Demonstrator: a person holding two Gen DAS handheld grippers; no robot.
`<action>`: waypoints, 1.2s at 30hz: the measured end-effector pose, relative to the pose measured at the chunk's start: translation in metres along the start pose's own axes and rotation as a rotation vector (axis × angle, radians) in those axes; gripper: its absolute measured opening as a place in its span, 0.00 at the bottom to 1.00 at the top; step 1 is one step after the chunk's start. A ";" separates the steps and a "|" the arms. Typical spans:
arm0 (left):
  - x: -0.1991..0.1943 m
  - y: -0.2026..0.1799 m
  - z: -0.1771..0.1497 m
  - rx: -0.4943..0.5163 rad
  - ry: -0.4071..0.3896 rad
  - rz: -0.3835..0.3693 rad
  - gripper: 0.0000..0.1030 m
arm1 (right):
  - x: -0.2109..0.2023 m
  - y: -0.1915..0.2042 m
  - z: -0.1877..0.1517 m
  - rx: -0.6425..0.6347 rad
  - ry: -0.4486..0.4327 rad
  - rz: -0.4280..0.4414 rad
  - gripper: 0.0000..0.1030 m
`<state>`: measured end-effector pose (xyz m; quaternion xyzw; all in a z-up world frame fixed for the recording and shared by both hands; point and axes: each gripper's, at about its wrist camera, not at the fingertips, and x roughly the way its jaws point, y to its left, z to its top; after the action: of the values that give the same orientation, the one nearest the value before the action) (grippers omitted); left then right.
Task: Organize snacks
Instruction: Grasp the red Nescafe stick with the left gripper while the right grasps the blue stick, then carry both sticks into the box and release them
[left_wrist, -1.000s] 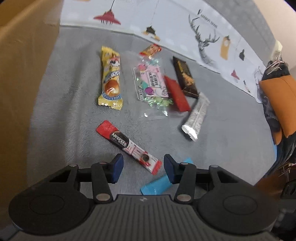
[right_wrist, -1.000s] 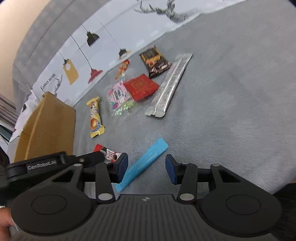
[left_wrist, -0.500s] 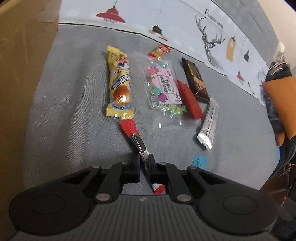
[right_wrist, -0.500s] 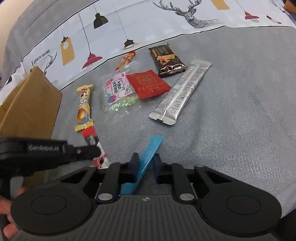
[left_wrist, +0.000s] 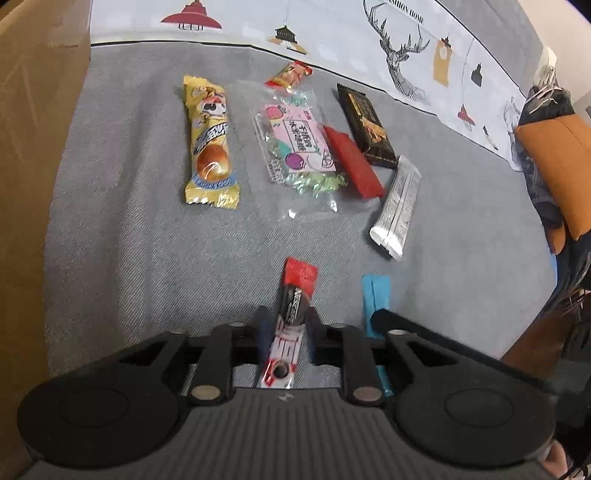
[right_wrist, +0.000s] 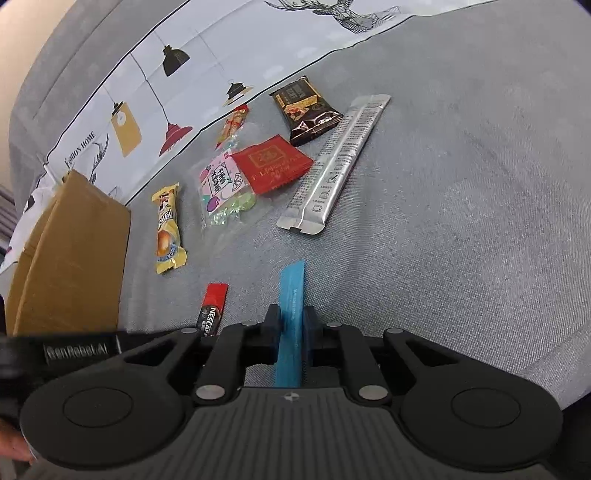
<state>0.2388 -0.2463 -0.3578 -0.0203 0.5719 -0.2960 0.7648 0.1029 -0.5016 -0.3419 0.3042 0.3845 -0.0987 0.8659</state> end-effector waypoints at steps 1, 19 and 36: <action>0.003 -0.001 0.000 0.000 0.005 -0.008 0.40 | 0.001 0.001 0.000 -0.009 0.001 -0.001 0.15; -0.025 -0.031 -0.014 0.182 -0.148 0.109 0.09 | -0.005 0.029 -0.004 -0.224 -0.054 -0.083 0.13; -0.185 -0.022 -0.034 0.231 -0.494 0.064 0.09 | -0.087 0.122 -0.012 -0.210 -0.226 0.039 0.12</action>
<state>0.1677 -0.1664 -0.2019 0.0135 0.3311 -0.3209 0.8872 0.0857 -0.4033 -0.2301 0.2062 0.2870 -0.0746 0.9325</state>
